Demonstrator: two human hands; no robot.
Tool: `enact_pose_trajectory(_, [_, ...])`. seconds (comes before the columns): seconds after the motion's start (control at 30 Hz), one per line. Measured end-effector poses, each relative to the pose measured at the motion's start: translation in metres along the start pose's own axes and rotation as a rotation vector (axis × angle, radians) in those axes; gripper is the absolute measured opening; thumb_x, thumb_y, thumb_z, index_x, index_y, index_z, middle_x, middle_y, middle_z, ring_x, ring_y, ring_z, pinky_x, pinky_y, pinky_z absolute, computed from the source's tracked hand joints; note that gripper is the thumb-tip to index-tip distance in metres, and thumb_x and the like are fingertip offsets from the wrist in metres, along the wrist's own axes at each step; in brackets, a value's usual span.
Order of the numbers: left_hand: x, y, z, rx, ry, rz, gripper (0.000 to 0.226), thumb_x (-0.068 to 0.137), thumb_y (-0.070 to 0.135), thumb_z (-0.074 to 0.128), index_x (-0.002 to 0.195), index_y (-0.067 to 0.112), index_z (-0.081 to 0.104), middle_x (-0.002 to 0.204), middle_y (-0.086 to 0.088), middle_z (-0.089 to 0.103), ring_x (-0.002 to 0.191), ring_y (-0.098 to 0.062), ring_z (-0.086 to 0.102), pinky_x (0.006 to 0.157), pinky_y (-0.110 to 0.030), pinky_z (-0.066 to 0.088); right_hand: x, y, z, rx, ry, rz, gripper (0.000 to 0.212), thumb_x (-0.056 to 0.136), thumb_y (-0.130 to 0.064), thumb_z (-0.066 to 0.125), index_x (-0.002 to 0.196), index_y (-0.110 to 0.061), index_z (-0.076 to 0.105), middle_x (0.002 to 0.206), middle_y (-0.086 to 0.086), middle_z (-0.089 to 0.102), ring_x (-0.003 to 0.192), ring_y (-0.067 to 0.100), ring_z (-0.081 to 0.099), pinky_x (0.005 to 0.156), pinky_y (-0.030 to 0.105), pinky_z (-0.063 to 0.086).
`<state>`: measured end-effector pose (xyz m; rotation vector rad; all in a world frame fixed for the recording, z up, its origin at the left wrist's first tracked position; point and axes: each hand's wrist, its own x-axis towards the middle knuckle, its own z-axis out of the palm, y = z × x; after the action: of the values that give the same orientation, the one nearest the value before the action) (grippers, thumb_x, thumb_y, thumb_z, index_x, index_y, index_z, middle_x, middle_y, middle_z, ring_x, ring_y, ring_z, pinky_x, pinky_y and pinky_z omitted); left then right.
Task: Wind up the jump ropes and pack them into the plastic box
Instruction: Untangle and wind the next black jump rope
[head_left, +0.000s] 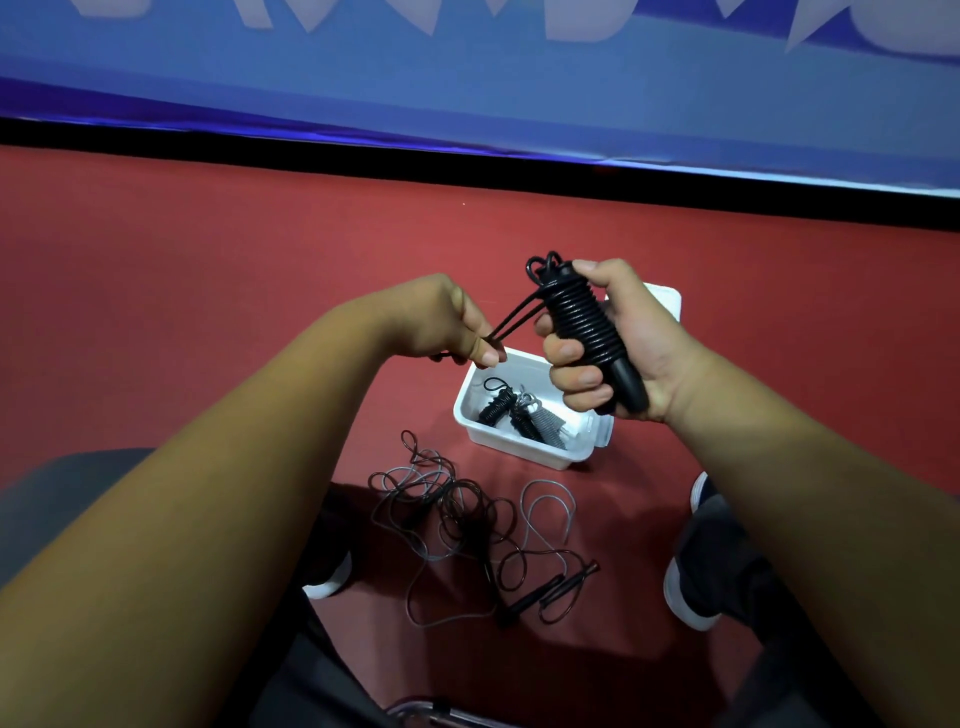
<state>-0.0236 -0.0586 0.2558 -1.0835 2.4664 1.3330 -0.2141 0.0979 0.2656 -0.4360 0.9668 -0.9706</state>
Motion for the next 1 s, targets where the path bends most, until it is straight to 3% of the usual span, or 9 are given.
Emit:
enact_pose_trajectory(0.17, [0.003,0.004,0.009,0.017,-0.023,0.042,0.015,0.079,0.031,0.090,0.077,0.044,0.082,0.071,0.010,0.072,0.071,-0.008,0.058,0.069,-0.029,0.052,-0.001,0.005,0.004,0.021,-0.123,0.101,0.050,0.091,-0.063,0.050,0.089,-0.014,0.057,0.060,-0.003,0.041,0.039,0.012,0.035,0.040,0.017,0.023])
enact_pose_trajectory(0.3, [0.001,0.000,0.006,0.099,-0.086,0.021,0.017,0.080,0.029,0.089,0.096,0.034,0.085,0.084,0.016,0.078,0.078,-0.002,0.065,0.083,-0.026,0.051,0.003,-0.004,-0.002,0.058,0.084,0.032,0.047,0.096,-0.063,0.048,0.084,-0.017,0.054,0.065,-0.005,0.039,0.043,0.011,0.032,0.044,0.019,0.016])
enact_pose_trajectory(0.43, [-0.006,-0.001,0.004,0.087,-0.189,0.046,0.019,0.079,0.028,0.089,0.097,0.036,0.084,0.099,0.011,0.080,0.114,-0.016,0.070,0.112,-0.043,0.049,0.009,-0.007,-0.015,0.036,0.264,-0.024,0.045,0.094,-0.062,0.049,0.082,-0.019,0.053,0.068,-0.004,0.040,0.047,0.012,0.032,0.044,0.019,0.018])
enact_pose_trajectory(0.53, [-0.009,0.004,0.008,0.055,-0.283,0.070,0.019,0.080,0.024,0.088,0.098,0.031,0.085,0.102,0.004,0.081,0.110,-0.015,0.072,0.114,-0.046,0.047,0.013,-0.004,-0.020,-0.003,0.335,-0.045,0.045,0.094,-0.063,0.050,0.083,-0.020,0.053,0.069,-0.004,0.042,0.048,0.012,0.033,0.042,0.018,0.021])
enact_pose_trajectory(0.67, [-0.008,0.003,0.013,0.088,-0.302,0.046,0.017,0.080,0.028,0.088,0.097,0.031,0.085,0.092,0.001,0.081,0.082,-0.008,0.064,0.092,-0.046,0.056,0.012,-0.004,-0.020,-0.017,0.250,-0.018,0.046,0.094,-0.064,0.050,0.085,-0.019,0.052,0.068,-0.003,0.041,0.047,0.013,0.032,0.043,0.018,0.020])
enact_pose_trajectory(0.73, [-0.007,0.000,0.013,0.098,-0.223,0.013,0.014,0.081,0.031,0.088,0.095,0.033,0.085,0.080,0.005,0.077,0.072,-0.008,0.060,0.074,-0.035,0.051,0.008,-0.007,-0.017,-0.038,0.133,0.035,0.048,0.093,-0.065,0.051,0.086,-0.017,0.053,0.067,-0.003,0.039,0.044,0.012,0.032,0.043,0.019,0.019])
enact_pose_trajectory(0.87, [-0.004,0.003,0.012,0.092,-0.053,0.009,0.009,0.082,0.029,0.088,0.087,0.036,0.084,0.073,0.008,0.075,0.066,-0.006,0.061,0.063,-0.027,0.051,0.002,-0.003,-0.009,-0.117,-0.097,0.167,0.056,0.092,-0.065,0.049,0.089,-0.011,0.061,0.062,0.000,0.041,0.039,0.013,0.034,0.042,0.018,0.020])
enact_pose_trajectory(0.93, [-0.002,0.009,0.010,0.093,0.036,0.038,0.027,0.084,0.017,0.083,0.069,0.039,0.080,0.063,0.011,0.071,0.063,-0.007,0.060,0.062,-0.029,0.054,0.002,0.004,-0.005,-0.164,-0.197,0.229,0.066,0.093,-0.064,0.046,0.100,-0.004,0.069,0.059,0.002,0.042,0.038,0.013,0.036,0.042,0.019,0.021])
enact_pose_trajectory(1.0, [-0.001,0.015,0.009,0.062,0.108,0.063,0.032,0.087,0.004,0.073,0.074,0.032,0.082,0.059,0.012,0.069,0.056,-0.003,0.060,0.062,-0.032,0.058,0.005,0.011,-0.003,-0.200,-0.288,0.289,0.077,0.095,-0.064,0.045,0.129,0.001,0.068,0.059,0.003,0.043,0.039,0.013,0.037,0.042,0.020,0.021])
